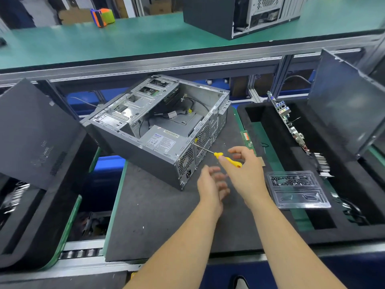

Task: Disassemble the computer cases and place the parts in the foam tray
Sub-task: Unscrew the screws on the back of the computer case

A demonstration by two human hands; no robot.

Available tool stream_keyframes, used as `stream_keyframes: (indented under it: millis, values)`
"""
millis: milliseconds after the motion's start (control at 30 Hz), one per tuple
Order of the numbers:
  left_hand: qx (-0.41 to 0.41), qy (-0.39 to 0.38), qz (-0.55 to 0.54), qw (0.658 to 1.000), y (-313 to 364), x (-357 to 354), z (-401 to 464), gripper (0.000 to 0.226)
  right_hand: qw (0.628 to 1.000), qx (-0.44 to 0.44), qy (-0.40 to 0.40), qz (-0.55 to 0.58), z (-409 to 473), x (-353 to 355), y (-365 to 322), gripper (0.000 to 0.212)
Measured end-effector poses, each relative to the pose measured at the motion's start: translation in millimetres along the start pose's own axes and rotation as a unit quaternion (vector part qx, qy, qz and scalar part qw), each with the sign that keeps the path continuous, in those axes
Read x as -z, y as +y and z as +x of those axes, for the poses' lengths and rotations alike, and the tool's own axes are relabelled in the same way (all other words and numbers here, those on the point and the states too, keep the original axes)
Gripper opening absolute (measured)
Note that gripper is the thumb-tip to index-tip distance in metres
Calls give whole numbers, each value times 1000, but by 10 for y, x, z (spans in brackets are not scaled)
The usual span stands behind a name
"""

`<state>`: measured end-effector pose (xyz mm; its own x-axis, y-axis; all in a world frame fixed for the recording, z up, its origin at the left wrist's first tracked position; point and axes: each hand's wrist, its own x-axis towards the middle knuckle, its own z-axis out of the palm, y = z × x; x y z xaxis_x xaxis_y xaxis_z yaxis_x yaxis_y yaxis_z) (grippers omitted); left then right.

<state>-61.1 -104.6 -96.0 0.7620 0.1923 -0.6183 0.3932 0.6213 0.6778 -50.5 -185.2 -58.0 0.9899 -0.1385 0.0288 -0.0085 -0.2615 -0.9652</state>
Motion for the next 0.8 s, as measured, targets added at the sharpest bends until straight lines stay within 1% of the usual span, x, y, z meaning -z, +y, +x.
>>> stream_keyframes:
  millis: [33, 100, 133, 200, 300, 367, 467, 533, 633, 700, 733, 800]
  values:
    - [-8, 1, -80, 997, 115, -70, -15, 33, 1000, -17, -8, 0, 6, 1, -19, 10]
    - [-19, 1, -194, 981, 343, -165, -33, 31, 998, -51, -30, 13, 21, -2, -11, 30]
    - [-22, 0, -226, 974, 444, -191, -39, 31, 998, -56, -38, 15, 23, -3, -15, 33]
    - [-15, 3, -260, 965, 589, -217, -47, 34, 999, -33, -26, 6, 16, 3, -25, 24]
    - [-6, 17, -266, 964, 688, -238, -49, 25, 1000, 14, 2, -2, 23, 22, -59, 10]
    - [-7, 24, -251, 968, 713, -244, -37, 17, 1000, 21, 10, 3, 25, 40, -80, 13]
    - [-1, 31, -237, 971, 739, -226, -17, 10, 1000, 21, 0, 12, 23, 61, -79, 24]
    - [2, 40, -236, 971, 764, -214, -5, 8, 1000, 19, -7, 5, 28, 53, -77, 24]
    - [7, 50, -240, 970, 797, -226, 27, 14, 999, -16, -12, 25, 39, 55, -117, 5]
    - [6, 55, -246, 968, 814, -240, 61, 18, 999, -36, -20, 12, 55, 60, -114, 21]
    - [5, 56, -249, 967, 821, -244, 74, 17, 999, -25, -20, -9, 66, 63, -102, 22]
    - [6, 58, -251, 966, 827, -246, 92, 13, 999, 11, -8, -30, 63, 73, -104, 15]
